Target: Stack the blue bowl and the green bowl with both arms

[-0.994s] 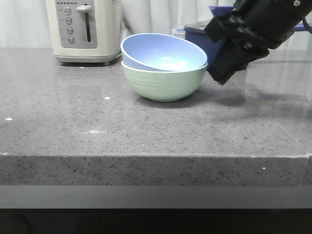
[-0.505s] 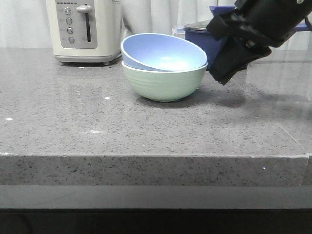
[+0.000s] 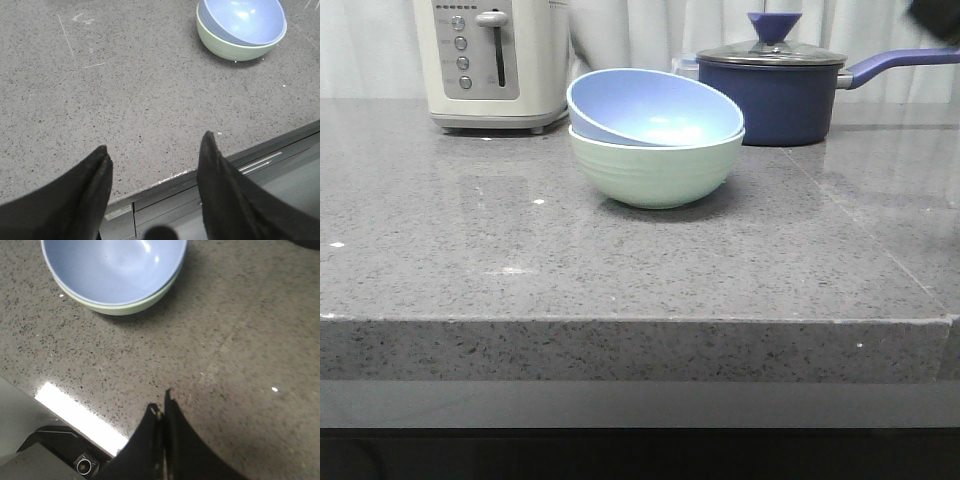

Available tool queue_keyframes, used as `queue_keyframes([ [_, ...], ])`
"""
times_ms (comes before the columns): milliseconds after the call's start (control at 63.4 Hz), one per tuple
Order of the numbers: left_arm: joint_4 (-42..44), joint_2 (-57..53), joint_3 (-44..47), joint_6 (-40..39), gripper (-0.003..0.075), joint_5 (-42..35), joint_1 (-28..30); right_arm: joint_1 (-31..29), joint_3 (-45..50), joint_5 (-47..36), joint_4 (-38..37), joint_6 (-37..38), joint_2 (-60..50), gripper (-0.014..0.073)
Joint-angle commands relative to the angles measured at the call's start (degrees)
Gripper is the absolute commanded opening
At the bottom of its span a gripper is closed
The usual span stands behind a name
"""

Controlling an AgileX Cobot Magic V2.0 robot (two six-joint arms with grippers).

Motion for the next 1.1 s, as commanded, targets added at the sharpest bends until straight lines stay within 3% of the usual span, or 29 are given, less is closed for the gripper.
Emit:
queue_keyframes([
  [0,-0.4,0.0,-1.5,-0.4,0.0388,-3.6,0.1,-0.4,-1.1,-0.4,-1.8,3.9,-6.7,-0.0061],
  [489,-0.4,0.0,-1.5,-0.4,0.0388,-6.7,0.1,-0.4,10.5,2.6,-1.8,7.9,-30.9,-0.0061],
  [741,-0.4,0.0,-1.5,-0.4,0.038,-6.5,0.1,-0.4,11.9,2.2,-1.8,7.8,-34.2,-0.0063],
  [852,-0.4,0.0,-1.5,-0.4,0.0264,-6.0,0.1,-0.4,11.9,2.3,-1.8,7.8,-34.2,-0.0063],
  [962,-0.4,0.0,-1.5,-0.4,0.0076,-6.0,0.1,-0.4,11.9,2.3,-1.8,7.8,-34.2,-0.0063],
  [1057,-0.4,0.0,-1.5,-0.4,-0.0022,-6.0,0.1,-0.4,11.9,2.3,-1.8,7.8,-34.2,-0.0063],
  [1088,-0.5,0.0,-1.5,-0.4,-0.002,-6.0,0.1,-0.4,11.9,2.3,-1.8,7.8,-34.2,-0.0063],
])
